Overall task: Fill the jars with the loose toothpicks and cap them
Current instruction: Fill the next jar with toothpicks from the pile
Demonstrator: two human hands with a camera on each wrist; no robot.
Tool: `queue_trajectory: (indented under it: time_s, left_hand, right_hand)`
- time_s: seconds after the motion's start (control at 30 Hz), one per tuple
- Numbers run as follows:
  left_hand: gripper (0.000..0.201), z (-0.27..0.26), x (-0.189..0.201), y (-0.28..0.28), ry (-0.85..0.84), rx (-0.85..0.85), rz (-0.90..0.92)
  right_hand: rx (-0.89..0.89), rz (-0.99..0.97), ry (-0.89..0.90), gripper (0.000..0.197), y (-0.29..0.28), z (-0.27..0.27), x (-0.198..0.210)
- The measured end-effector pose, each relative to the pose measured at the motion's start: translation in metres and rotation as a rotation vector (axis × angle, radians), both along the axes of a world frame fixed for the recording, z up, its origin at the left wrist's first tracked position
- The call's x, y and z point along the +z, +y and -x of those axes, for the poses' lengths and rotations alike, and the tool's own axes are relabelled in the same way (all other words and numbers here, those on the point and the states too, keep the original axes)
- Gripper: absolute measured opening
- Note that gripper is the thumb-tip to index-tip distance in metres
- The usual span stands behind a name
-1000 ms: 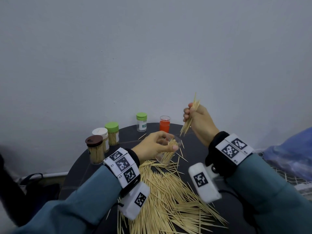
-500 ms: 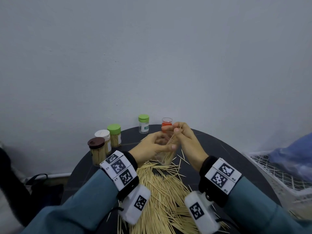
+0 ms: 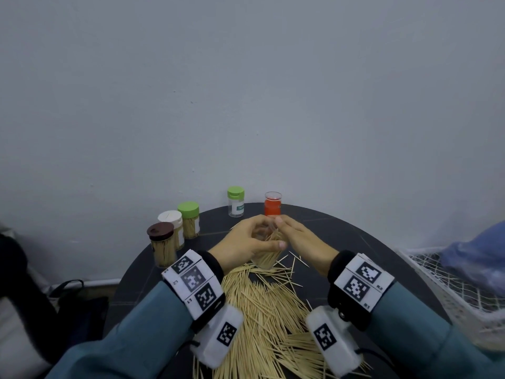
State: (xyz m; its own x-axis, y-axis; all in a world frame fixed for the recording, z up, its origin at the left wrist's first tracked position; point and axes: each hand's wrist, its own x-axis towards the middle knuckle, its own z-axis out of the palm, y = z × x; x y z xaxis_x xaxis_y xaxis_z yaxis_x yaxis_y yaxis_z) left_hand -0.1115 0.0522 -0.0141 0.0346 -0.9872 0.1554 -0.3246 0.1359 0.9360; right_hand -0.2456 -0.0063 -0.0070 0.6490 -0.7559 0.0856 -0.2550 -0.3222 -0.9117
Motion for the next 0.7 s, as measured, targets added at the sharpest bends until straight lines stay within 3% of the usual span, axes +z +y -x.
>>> queue_trajectory:
  time_s: [0.07,0.3,0.47,0.7]
  left_hand:
    - [0.040,0.000,-0.003,-0.002,-0.046,-0.011,-0.004]
    - [0.039,-0.002,-0.005,-0.005,-0.067,0.032,-0.018]
    - [0.043,-0.003,-0.004,-0.003,-0.085,0.061,-0.029]
    - [0.046,0.000,-0.002,0.000,-0.107,0.081,-0.047]
  right_hand:
    - [0.001,-0.003,0.102,0.043,-0.001,0.003,0.003]
    - [-0.108,0.016,0.215,0.049,-0.006,0.026,0.007]
    - [0.008,0.068,0.633,0.049,0.000,0.053,-0.005]
    - [0.095,0.189,1.216,0.112,0.039,0.078,-0.017]
